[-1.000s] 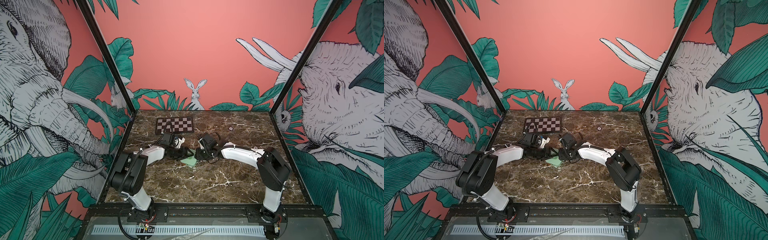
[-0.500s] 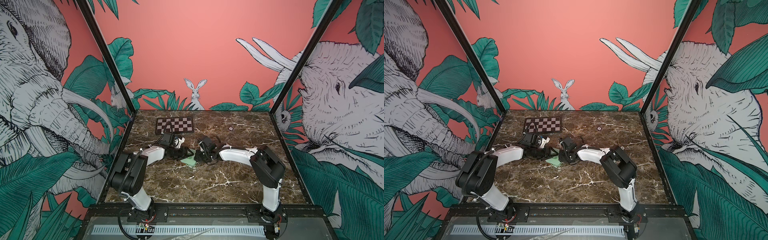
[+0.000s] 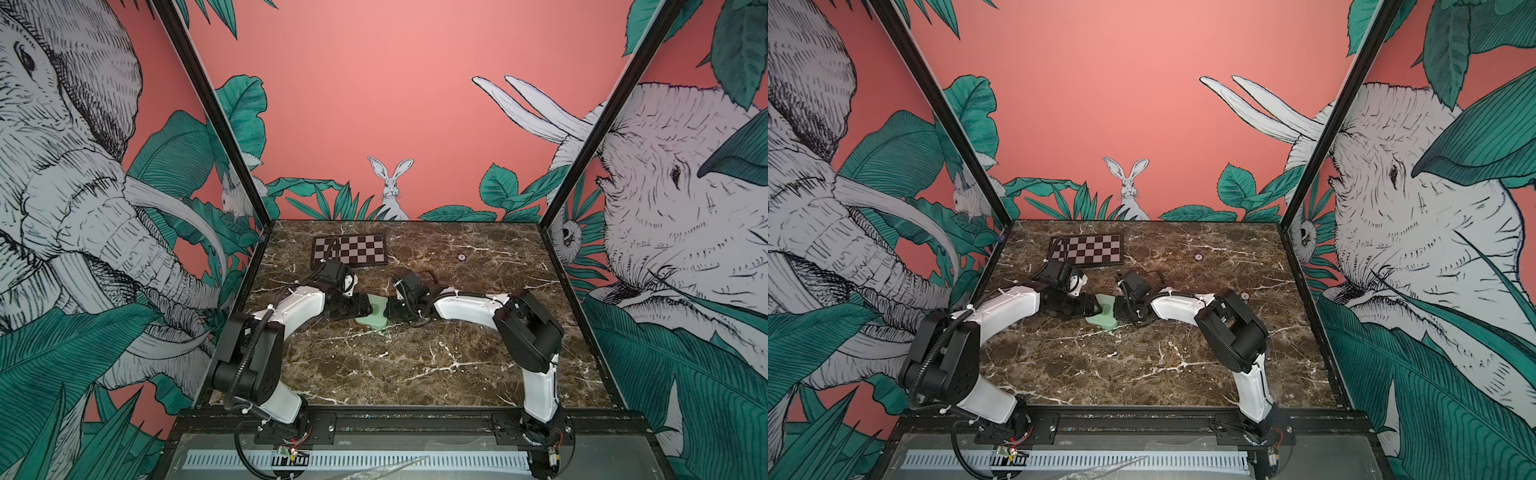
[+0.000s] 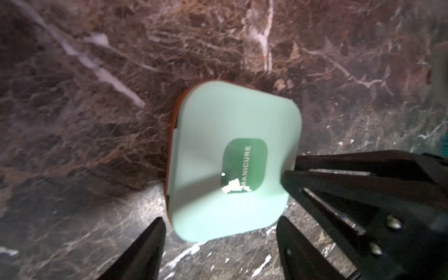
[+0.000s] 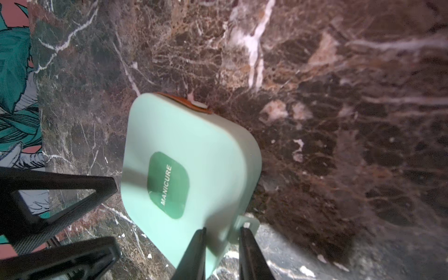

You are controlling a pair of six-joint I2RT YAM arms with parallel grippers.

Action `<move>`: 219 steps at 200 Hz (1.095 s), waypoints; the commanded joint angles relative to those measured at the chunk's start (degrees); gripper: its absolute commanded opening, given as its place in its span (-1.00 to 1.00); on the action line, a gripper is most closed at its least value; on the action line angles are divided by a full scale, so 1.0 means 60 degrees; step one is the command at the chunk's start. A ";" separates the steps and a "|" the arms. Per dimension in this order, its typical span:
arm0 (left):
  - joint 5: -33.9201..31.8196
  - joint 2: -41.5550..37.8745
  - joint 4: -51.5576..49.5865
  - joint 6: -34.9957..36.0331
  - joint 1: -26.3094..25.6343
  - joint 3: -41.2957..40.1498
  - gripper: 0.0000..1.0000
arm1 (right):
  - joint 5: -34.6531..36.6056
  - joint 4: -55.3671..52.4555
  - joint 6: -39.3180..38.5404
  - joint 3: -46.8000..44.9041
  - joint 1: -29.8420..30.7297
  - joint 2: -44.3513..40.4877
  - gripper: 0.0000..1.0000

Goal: Organize nail clipper sets
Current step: Close the storage box at the center of the board.

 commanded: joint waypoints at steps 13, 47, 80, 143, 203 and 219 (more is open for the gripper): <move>-0.0771 0.0550 -0.0493 0.0425 0.0047 0.0163 0.52 | 0.0247 -0.0573 -0.0065 0.0095 -0.0030 0.0368 -0.50; -0.0932 0.1003 -0.0142 0.0615 0.0058 0.0582 0.52 | 0.0365 -0.0881 -0.0211 0.0549 -0.0041 0.0461 -0.47; -0.0649 0.1273 -0.0068 0.0863 0.0059 0.0835 0.31 | 0.0610 -0.1278 -0.0402 0.0828 -0.0044 0.0551 -0.39; -0.0424 0.1685 -0.0094 0.1024 0.0042 0.0587 0.02 | 0.0490 -0.1201 -0.0436 0.0975 -0.0143 0.0801 -0.37; -0.0289 0.1689 0.0055 0.0977 0.0047 0.0283 -0.07 | 0.0284 -0.1039 -0.0392 0.1068 -0.0269 0.1197 -0.30; -0.0259 0.1725 0.0077 0.0967 0.0047 0.0253 -0.08 | 0.0191 -0.0919 -0.0348 0.1054 -0.0270 0.1271 -0.30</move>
